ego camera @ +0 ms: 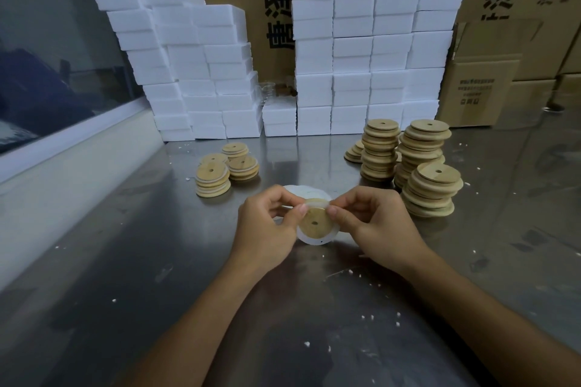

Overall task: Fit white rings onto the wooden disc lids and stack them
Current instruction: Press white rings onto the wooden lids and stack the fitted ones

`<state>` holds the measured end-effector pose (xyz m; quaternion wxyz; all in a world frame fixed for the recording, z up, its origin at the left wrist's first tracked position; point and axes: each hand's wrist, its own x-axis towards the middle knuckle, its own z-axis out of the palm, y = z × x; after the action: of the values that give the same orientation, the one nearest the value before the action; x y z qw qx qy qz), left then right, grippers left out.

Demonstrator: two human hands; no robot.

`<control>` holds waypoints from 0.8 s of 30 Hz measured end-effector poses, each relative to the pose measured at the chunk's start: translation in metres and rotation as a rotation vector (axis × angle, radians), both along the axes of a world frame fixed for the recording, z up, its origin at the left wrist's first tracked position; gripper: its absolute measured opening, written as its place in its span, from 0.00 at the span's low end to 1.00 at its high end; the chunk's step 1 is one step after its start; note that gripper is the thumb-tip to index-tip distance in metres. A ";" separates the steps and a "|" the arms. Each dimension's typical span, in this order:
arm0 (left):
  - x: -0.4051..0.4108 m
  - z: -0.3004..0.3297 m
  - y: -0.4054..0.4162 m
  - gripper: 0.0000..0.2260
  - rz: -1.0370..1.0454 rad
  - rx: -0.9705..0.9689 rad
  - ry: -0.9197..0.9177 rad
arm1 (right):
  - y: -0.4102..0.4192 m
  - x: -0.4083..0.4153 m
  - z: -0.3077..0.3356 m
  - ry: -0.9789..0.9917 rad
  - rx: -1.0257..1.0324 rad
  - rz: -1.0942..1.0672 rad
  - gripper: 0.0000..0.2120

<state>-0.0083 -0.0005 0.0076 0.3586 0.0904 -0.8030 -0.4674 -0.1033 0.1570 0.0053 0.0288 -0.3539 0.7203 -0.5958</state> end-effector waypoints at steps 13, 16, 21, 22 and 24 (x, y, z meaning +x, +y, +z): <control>0.005 0.006 -0.009 0.06 -0.091 0.268 -0.122 | 0.003 -0.005 0.001 -0.045 0.027 0.059 0.04; 0.007 0.007 -0.009 0.05 -0.117 0.382 -0.121 | 0.002 -0.004 0.000 -0.057 0.030 0.054 0.03; 0.007 0.006 -0.011 0.04 -0.140 0.484 -0.111 | 0.000 -0.001 -0.002 -0.106 0.040 0.047 0.03; 0.007 0.006 -0.012 0.04 -0.144 0.497 -0.109 | 0.000 -0.001 -0.002 -0.126 0.028 0.053 0.04; 0.007 0.006 -0.013 0.04 -0.150 0.509 -0.112 | -0.001 0.000 -0.002 -0.171 -0.005 0.067 0.05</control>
<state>-0.0011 -0.0136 0.0131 0.2439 0.1436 -0.6825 -0.6739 -0.1031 0.1564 0.0031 0.1092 -0.3258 0.7015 -0.6244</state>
